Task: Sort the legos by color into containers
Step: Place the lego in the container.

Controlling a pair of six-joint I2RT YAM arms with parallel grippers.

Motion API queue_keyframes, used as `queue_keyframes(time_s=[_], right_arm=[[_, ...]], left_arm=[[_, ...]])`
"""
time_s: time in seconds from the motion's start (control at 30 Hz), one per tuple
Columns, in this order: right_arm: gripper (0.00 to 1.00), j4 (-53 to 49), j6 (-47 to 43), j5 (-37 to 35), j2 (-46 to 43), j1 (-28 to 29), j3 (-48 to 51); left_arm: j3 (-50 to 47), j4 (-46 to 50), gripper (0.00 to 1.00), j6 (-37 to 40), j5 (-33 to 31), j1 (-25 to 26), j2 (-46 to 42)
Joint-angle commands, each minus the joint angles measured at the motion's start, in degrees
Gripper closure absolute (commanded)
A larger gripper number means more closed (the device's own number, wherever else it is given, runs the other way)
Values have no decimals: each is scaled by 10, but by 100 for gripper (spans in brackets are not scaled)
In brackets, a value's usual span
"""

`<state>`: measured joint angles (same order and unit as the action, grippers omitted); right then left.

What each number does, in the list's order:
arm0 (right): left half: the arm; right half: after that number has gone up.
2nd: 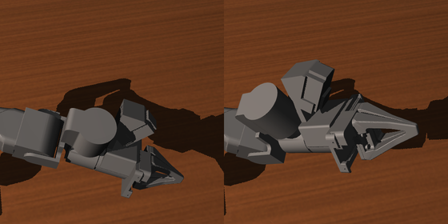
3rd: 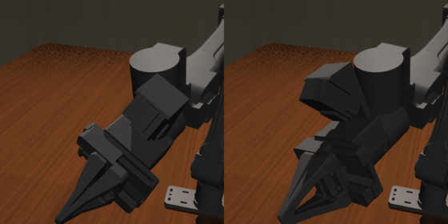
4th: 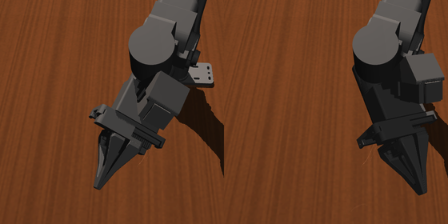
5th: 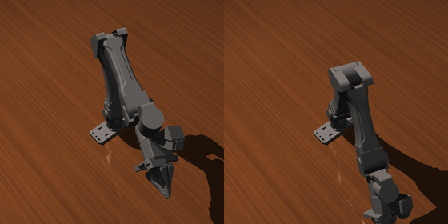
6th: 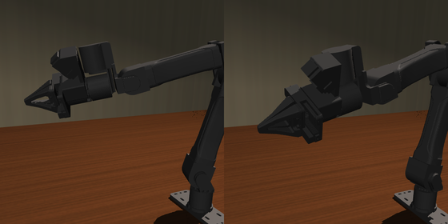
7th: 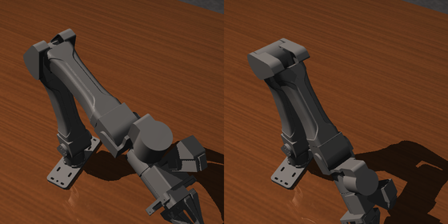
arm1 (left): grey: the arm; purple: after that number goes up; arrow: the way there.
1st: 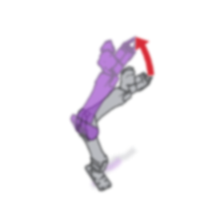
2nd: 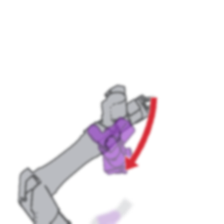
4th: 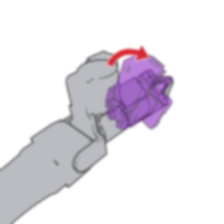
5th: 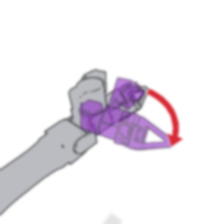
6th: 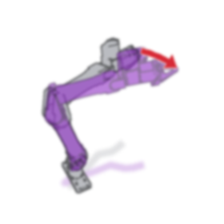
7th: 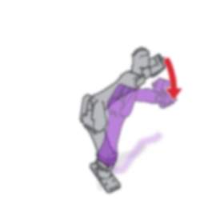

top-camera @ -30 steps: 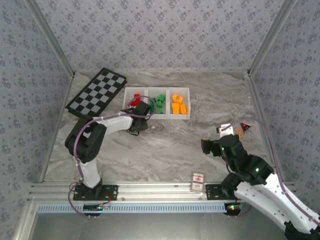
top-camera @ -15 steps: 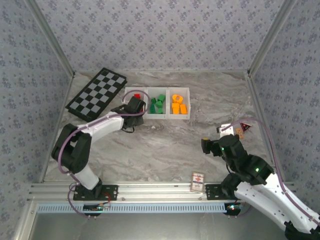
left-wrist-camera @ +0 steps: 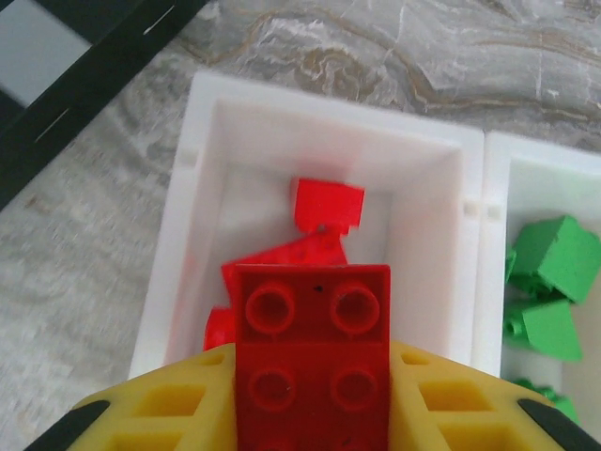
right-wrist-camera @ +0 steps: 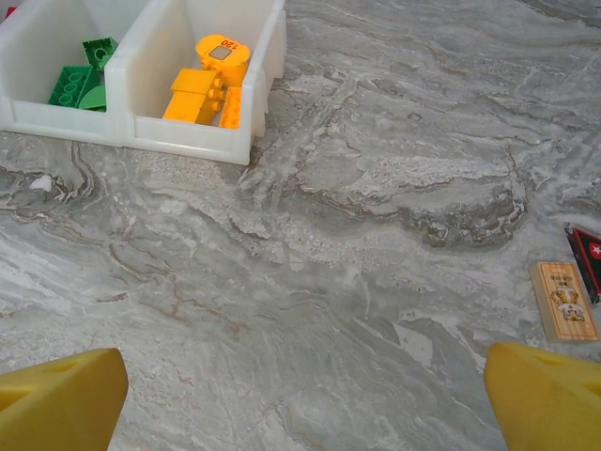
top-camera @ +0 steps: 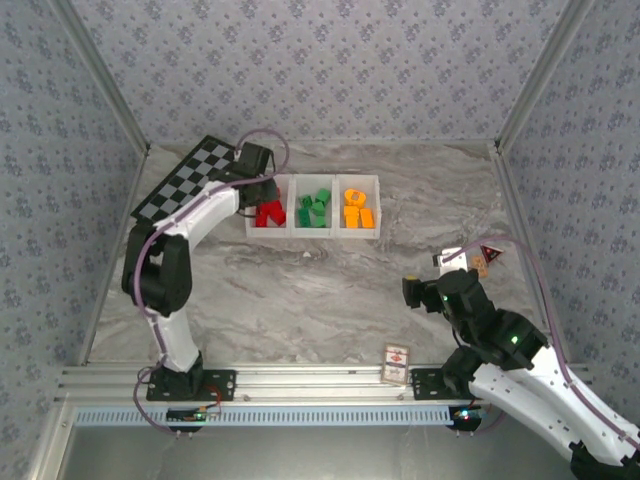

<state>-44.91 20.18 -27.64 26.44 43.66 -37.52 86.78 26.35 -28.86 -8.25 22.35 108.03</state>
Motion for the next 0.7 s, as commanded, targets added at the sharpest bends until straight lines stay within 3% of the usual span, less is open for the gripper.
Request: queue_keyframes(time_s=[0.0, 0.23, 0.47, 0.67], right_arm=[[0, -14, 12, -22, -9, 7, -2], [0, -19, 13, -34, -11, 18, -3], [0, -17, 12, -36, -11, 19, -2], [0, -16, 12, -35, -10, 19, -1]], left_arm=[[59, 30, 65, 33, 41, -4, 51], [103, 35, 63, 34, 70, -5, 104], [76, 12, 43, 35, 73, -5, 92], [21, -32, 29, 36, 47, -6, 26]])
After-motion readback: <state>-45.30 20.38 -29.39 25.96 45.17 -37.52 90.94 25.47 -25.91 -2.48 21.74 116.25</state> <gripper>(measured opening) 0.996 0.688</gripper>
